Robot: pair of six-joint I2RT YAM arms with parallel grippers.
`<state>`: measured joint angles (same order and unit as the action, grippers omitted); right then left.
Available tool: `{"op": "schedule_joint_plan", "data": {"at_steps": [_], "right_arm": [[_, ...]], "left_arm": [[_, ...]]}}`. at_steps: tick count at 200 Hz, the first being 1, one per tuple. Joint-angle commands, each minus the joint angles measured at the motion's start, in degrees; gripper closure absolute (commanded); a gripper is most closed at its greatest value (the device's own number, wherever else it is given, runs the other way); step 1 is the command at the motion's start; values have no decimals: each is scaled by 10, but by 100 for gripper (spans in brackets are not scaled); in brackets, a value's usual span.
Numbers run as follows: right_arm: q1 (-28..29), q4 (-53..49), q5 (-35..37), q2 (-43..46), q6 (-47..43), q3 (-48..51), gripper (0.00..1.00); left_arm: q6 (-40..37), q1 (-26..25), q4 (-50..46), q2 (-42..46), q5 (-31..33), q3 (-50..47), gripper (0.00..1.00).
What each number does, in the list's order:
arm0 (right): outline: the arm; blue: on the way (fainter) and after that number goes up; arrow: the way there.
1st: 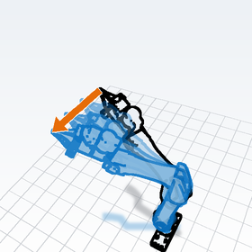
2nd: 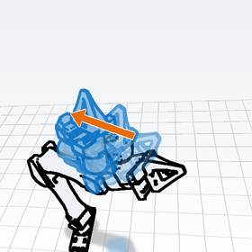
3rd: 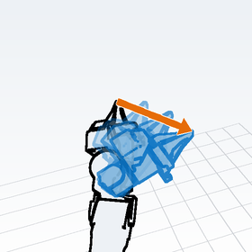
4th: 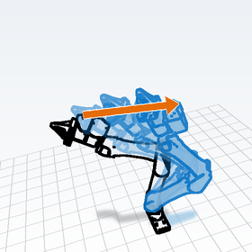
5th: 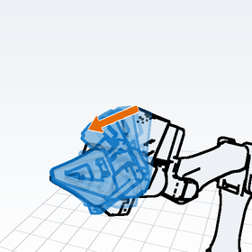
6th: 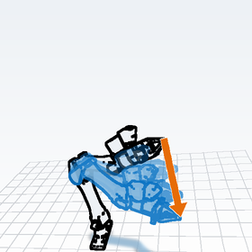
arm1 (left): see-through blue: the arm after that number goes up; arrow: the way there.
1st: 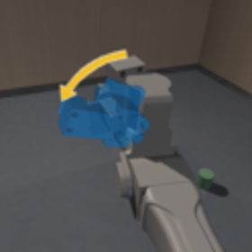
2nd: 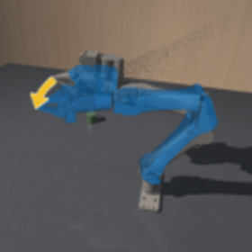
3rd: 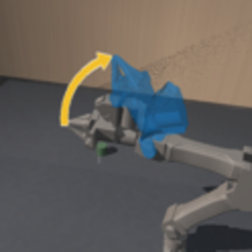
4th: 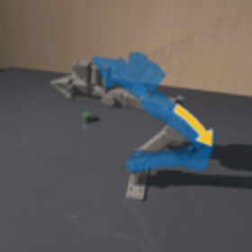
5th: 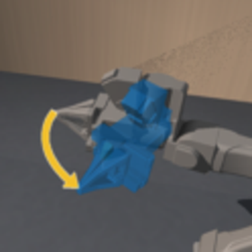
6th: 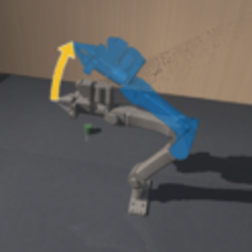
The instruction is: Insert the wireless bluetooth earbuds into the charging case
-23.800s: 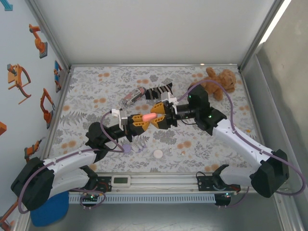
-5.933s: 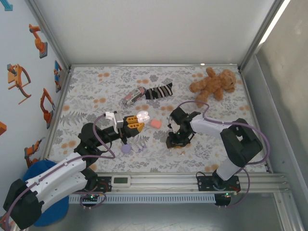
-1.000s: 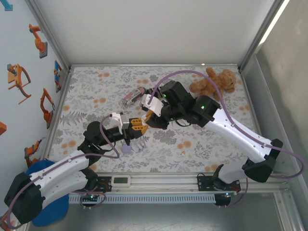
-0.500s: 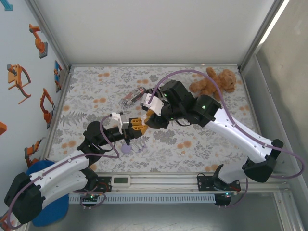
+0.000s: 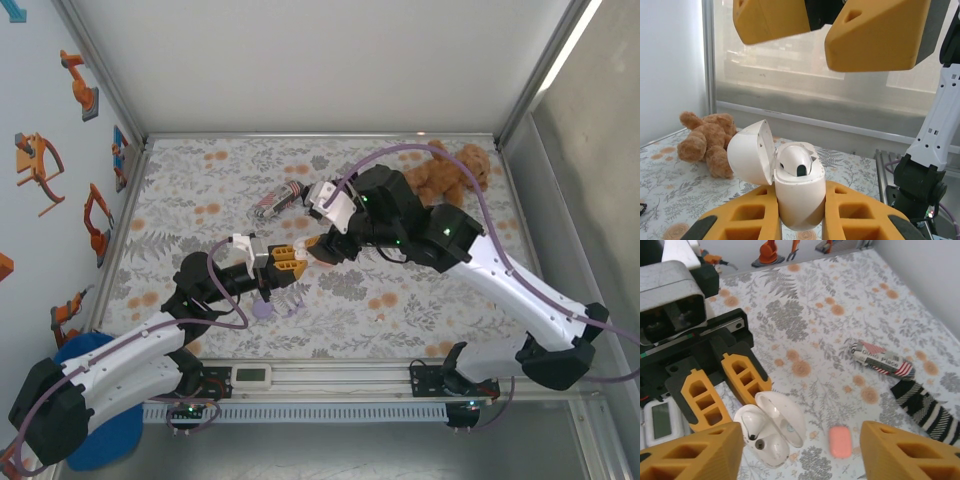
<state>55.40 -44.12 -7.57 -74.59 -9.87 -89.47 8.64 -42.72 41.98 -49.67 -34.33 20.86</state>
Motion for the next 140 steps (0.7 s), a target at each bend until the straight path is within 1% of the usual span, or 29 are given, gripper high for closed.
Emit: {"op": "schedule_joint_plan", "data": {"at_steps": [1,18,38,50,59,106,122,140], "right_arm": [[5,48,52,31,14,27,33],[5,82,86,54,17,58,27],[4,129,135,83,23,101,13],[4,147,147,97,27,120,5],[4,156,155,104,30,131,1],[-7,163,206,115,76,164,0],[-22,164,219,118,107,172,0],[-48,165,216,126,147,187,0]], "left_arm": [[-9,-2,5,12,-3,8,100],[-9,-2,6,14,-3,8,100],[-9,-2,2,20,-2,8,100],[-9,-2,0,24,-1,6,100],[-10,-2,0,27,1,4,100],[-12,-2,-2,40,8,-6,100],[-10,-2,-1,44,9,-9,100],[-7,-2,6,47,10,-15,100]]}}
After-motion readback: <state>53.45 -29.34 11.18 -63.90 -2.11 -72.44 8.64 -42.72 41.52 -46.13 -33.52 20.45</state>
